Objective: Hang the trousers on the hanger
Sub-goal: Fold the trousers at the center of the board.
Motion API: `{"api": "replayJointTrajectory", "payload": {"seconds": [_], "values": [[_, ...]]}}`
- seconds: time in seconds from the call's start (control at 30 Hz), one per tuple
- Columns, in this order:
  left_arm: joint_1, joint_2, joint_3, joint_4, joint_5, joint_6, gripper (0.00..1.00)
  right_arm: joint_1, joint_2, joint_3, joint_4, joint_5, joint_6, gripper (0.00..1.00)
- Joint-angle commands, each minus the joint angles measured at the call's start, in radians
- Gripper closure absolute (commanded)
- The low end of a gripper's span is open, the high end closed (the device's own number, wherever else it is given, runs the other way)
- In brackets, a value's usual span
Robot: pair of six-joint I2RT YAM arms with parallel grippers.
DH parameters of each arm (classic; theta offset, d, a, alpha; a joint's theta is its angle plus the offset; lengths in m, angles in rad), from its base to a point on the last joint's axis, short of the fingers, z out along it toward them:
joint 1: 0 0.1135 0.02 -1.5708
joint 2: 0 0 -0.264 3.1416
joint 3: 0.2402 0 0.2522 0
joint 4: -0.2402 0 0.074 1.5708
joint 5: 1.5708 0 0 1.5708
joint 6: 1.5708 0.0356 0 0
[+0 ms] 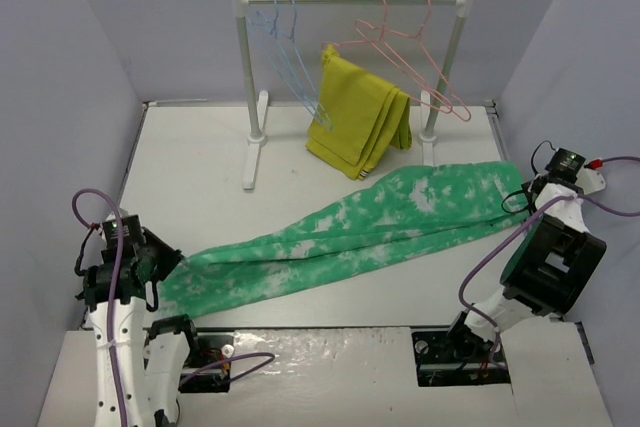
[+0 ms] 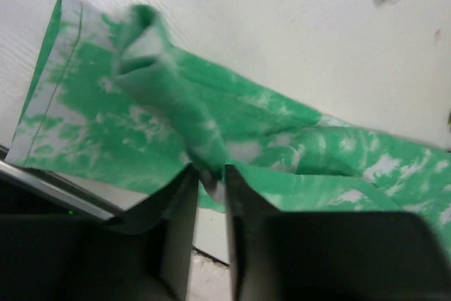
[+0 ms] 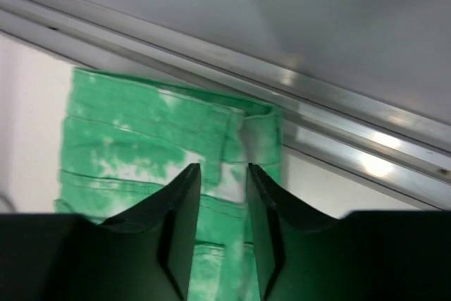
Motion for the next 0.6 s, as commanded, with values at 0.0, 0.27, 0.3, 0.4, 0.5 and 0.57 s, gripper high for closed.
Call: {"api": "replayJointTrajectory", "payload": {"seconds": [0.0,0.27,0.3,0.4,0.5,0.57], "values": [[-0.004,0.019,0.058,0.007,-0.017,0.040,0.60,0.120,-0.087,0.064,-0.089,0.248,-0.043,0.66],[-0.051,0.146,0.296,0.022,-0.009,0.116,0.26,0.528,-0.186,0.029,-0.092,0.334,-0.018,0.57],[-0.068,0.155,0.296,0.029,-0.002,0.112,0.26,0.575,-0.193,-0.005,-0.092,0.321,-0.003,0.57],[-0.149,0.201,0.255,0.061,0.003,0.072,0.26,0.677,-0.180,-0.089,-0.082,0.304,0.047,0.57],[-0.277,0.239,0.208,0.104,-0.037,0.007,0.27,0.757,-0.158,-0.188,-0.059,0.278,0.096,0.57],[-0.399,0.278,0.175,0.137,-0.088,-0.069,0.27,0.783,-0.141,-0.243,-0.055,0.260,0.109,0.57]]}}
